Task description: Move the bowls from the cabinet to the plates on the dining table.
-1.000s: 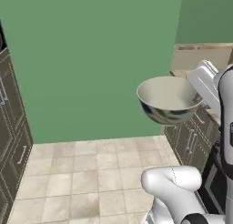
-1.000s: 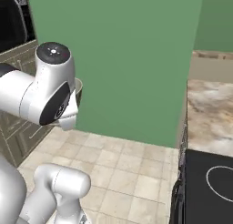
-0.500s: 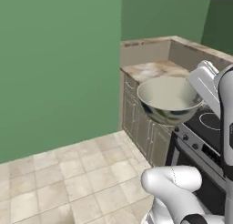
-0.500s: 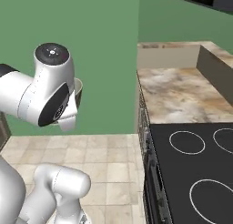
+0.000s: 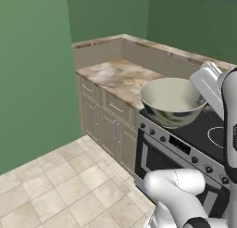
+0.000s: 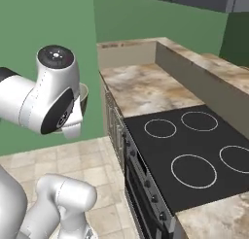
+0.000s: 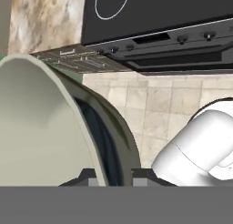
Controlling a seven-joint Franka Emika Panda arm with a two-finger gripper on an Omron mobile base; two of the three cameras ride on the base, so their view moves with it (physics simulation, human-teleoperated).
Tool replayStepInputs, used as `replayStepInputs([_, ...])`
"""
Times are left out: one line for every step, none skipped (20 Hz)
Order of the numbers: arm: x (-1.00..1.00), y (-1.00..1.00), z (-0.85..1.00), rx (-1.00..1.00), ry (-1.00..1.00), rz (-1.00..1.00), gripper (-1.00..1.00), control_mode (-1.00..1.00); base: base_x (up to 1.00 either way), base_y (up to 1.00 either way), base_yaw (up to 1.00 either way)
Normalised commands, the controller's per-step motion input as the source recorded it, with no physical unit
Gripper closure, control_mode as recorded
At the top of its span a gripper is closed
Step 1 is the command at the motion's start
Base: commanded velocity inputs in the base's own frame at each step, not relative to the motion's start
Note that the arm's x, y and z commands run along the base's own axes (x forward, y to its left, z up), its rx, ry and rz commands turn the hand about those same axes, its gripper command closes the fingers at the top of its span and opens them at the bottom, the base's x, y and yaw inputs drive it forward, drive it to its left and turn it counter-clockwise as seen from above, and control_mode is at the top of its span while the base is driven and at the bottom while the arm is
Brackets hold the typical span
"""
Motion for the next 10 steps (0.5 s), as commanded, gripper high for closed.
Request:
replayStepInputs([0.00, 0.00, 0.00, 0.00, 0.00, 0.00, 1.00, 1.00, -0.46, 0.00, -0.47])
replayStepInputs([0.00, 0.00, 0.00, 0.00, 0.00, 0.00, 1.00, 1.00, -0.46, 0.00, -0.47])
replayStepInputs([0.00, 0.00, 0.00, 0.00, 0.00, 0.00, 1.00, 1.00, -0.47, 0.00, -0.47])
replayStepInputs([0.00, 0.00, 0.00, 0.00, 0.00, 0.00, 1.00, 1.00, -0.48, 0.00, -0.47])
replayStepInputs([0.00, 0.00, 0.00, 0.00, 0.00, 0.00, 1.00, 1.00, -0.54, 0.00, -0.47])
replayStepInputs([0.00, 0.00, 0.00, 0.00, 0.00, 0.00, 1.00, 1.00, -0.56, 0.00, -0.47])
replayStepInputs([0.00, 0.00, 0.00, 0.00, 0.00, 0.00, 1.00, 1.00, -0.61, 0.00, -0.47])
replayStepInputs([0.00, 0.00, 0.00, 0.00, 0.00, 0.00, 1.00, 1.00, -0.60, 0.00, -0.47])
replayStepInputs([0.00, 0.00, 0.00, 0.00, 0.00, 0.00, 1.00, 1.00, -0.55, 0.00, -0.46])
replayStepInputs([0.00, 0.00, 0.00, 0.00, 0.00, 0.00, 1.00, 1.00, -0.50, 0.00, -0.45])
